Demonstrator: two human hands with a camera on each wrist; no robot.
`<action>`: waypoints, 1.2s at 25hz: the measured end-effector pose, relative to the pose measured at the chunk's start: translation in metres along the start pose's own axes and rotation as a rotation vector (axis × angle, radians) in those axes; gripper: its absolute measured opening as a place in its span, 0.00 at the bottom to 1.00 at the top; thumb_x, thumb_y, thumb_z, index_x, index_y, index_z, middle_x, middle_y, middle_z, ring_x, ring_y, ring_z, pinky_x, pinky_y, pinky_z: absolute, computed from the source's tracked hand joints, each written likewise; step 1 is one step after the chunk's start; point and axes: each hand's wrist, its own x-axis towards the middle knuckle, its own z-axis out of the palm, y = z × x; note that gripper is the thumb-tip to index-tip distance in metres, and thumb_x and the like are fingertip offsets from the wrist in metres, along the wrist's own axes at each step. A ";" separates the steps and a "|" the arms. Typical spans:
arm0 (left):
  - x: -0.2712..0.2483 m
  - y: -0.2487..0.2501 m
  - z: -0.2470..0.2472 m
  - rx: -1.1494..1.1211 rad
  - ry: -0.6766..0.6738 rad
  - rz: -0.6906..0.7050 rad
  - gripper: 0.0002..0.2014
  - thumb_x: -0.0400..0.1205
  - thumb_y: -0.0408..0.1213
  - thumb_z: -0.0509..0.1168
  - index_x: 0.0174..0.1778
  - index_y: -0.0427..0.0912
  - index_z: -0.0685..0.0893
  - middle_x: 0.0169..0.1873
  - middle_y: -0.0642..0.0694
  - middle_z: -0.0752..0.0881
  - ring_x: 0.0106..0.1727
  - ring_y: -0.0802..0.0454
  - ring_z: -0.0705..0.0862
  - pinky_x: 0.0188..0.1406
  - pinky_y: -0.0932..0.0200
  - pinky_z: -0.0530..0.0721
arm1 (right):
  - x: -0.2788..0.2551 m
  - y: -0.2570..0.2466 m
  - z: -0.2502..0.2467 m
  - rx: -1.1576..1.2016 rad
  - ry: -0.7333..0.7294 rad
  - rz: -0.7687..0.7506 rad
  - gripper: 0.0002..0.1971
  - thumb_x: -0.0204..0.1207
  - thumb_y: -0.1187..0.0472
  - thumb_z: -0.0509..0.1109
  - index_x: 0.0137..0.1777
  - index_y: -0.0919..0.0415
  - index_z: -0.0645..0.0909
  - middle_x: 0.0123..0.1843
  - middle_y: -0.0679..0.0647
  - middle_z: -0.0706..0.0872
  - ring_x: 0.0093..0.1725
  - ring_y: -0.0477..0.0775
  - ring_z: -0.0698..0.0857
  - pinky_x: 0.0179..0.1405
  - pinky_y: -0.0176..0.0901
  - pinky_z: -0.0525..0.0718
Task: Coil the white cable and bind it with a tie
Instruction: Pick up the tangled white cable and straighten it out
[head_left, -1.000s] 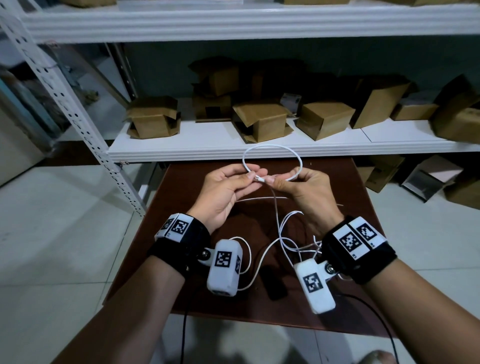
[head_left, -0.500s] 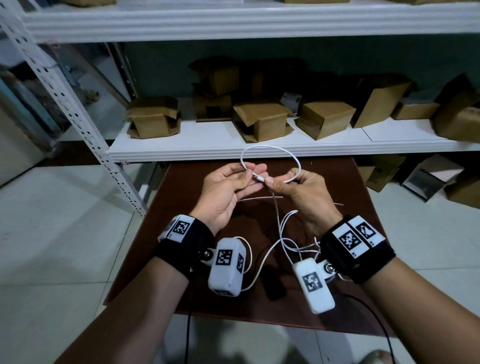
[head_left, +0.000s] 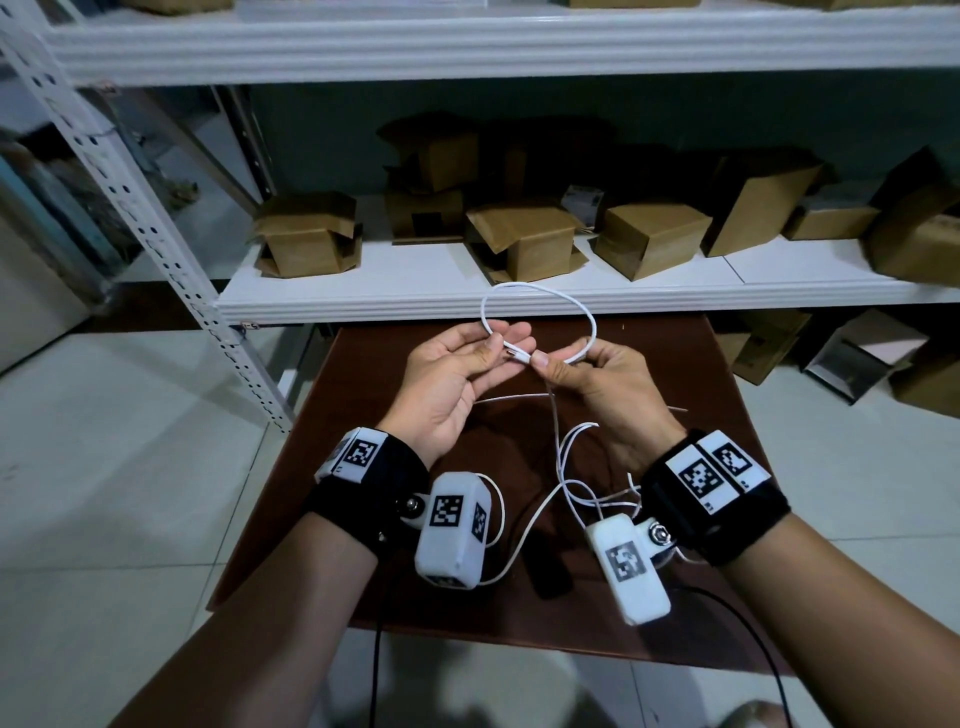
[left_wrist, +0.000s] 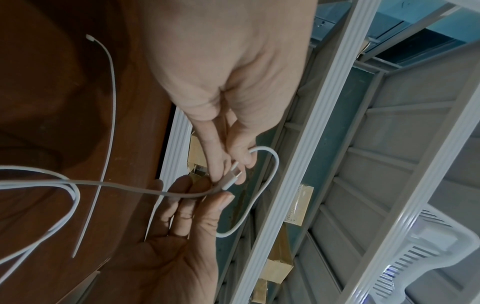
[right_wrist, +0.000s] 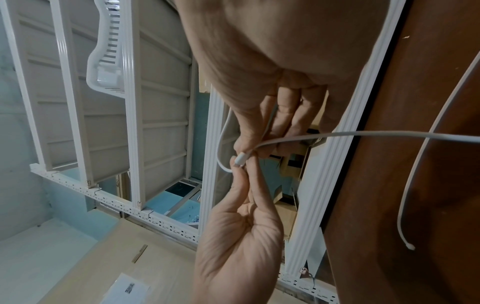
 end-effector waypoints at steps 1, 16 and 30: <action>0.000 0.000 -0.001 -0.005 -0.001 -0.001 0.06 0.87 0.21 0.64 0.55 0.30 0.85 0.53 0.33 0.94 0.56 0.40 0.95 0.51 0.55 0.93 | 0.000 0.000 0.000 0.009 -0.003 0.003 0.12 0.61 0.63 0.86 0.40 0.66 0.88 0.42 0.67 0.92 0.45 0.61 0.91 0.57 0.54 0.89; -0.003 -0.007 0.001 0.079 -0.115 -0.066 0.19 0.81 0.38 0.70 0.69 0.38 0.86 0.63 0.40 0.92 0.65 0.47 0.91 0.68 0.51 0.87 | -0.003 -0.004 0.003 0.094 -0.010 -0.038 0.05 0.75 0.75 0.78 0.44 0.72 0.84 0.39 0.63 0.94 0.37 0.55 0.94 0.41 0.44 0.91; 0.011 0.011 -0.016 -0.143 0.128 0.071 0.08 0.90 0.22 0.59 0.57 0.28 0.83 0.38 0.42 0.91 0.44 0.49 0.94 0.57 0.46 0.93 | 0.008 0.001 -0.005 -0.480 -0.146 -0.161 0.13 0.78 0.57 0.81 0.36 0.63 0.87 0.23 0.51 0.79 0.24 0.50 0.68 0.26 0.39 0.64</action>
